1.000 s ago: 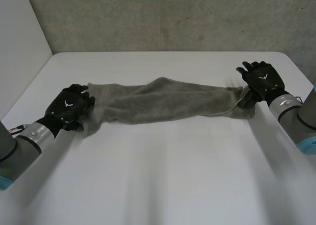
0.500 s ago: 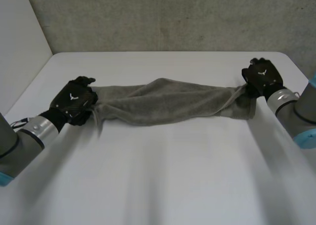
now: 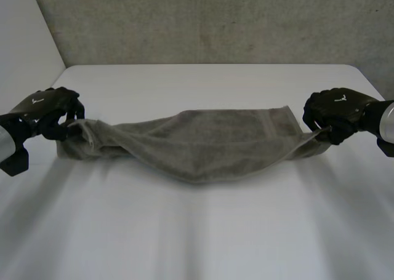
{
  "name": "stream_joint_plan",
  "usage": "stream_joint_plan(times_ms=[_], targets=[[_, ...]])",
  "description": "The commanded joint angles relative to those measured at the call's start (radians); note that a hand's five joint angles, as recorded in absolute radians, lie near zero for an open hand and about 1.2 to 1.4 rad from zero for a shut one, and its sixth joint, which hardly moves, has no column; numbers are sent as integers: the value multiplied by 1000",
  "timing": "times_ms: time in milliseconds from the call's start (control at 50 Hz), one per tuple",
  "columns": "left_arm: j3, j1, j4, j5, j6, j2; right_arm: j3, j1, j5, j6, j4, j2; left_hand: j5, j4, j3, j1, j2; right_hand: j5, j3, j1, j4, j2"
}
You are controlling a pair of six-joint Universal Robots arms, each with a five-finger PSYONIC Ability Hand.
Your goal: Fold the towel.
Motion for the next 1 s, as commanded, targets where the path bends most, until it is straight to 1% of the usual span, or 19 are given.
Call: stream_joint_plan(times_ms=[20,100,120,140,160,180,200,240,260,300,360,400,440,500,540,620,720,840,1000], targets=[[40,-17,44,-4,2,-34,-49,11,-1,-93,6,84,80,-56,-50,98,107,72,-37,114,-58,57],[130,-72,133,-33,-3,-140,-146,34,26,-90,-70,174,80,-56,-50,98,107,72,-37,114,-58,57],[201,-122,180,-68,-1,-199,-205,63,59,-84,-131,205,80,-56,-50,98,107,72,-37,114,-58,57],[202,-122,180,-68,-1,-200,-280,98,111,-66,-213,226,80,-56,-50,98,107,72,-37,114,-58,57],[285,-165,228,-117,-1,-248,-281,99,111,-66,-214,226,80,-56,-50,98,107,72,-37,114,-58,57],[371,-194,281,-175,-9,-290,-360,131,177,-26,-319,233,80,-56,-50,98,107,72,-37,114,-58,57],[372,-195,282,-176,-9,-290,-361,131,177,-26,-320,233,80,-56,-50,98,107,72,-37,114,-58,57],[505,-237,422,-290,-76,-325,-466,165,293,143,-556,214,80,-56,-50,98,107,72,-37,114,-58,57],[505,-237,423,-291,-77,-326,-466,165,294,144,-558,213,80,-56,-50,98,107,72,-37,114,-58,57],[535,-271,632,-351,-237,-265,-457,160,344,364,-788,107,80,-56,-50,98,107,72,-37,114,-58,57],[524,-277,736,-351,-331,-201,-424,151,338,465,-858,23,80,-56,-50,98,107,72,-37,114,-58,57],[484,-267,910,-346,-485,-87,-367,114,294,598,-890,-35,80,-56,-50,98,107,72,-37,114,-58,57],[469,-264,938,-343,-537,-66,-344,106,263,611,-881,-41,80,-56,-50,98,107,72,-37,114,-58,57],[449,-260,929,-303,-552,-62,-285,99,203,606,-852,-61,80,-56,-50,98,107,72,-37,114,-58,57],[401,-254,918,-210,-557,-74,-214,88,159,605,-831,-83,80,-56,-50,98,107,72,-37,114,-58,57],[326,-253,921,-128,-557,-106,-149,80,127,603,-824,-93,80,-56,-50,98,107,72,-37,114,-58,57],[145,-222,928,23,-549,-212,1,51,24,588,-814,-89,80,-56,-50,98,107,72,-37,114,-58,57],[51,-170,928,91,-518,-309,188,24,-71,504,-823,-57,80,-56,-50,98,107,72,-37,114,-58,57],[-4,-86,869,210,-347,-379,311,-7,-68,270,-799,19,80,-56,-50,98,107,72,-37,114,-58,57]])
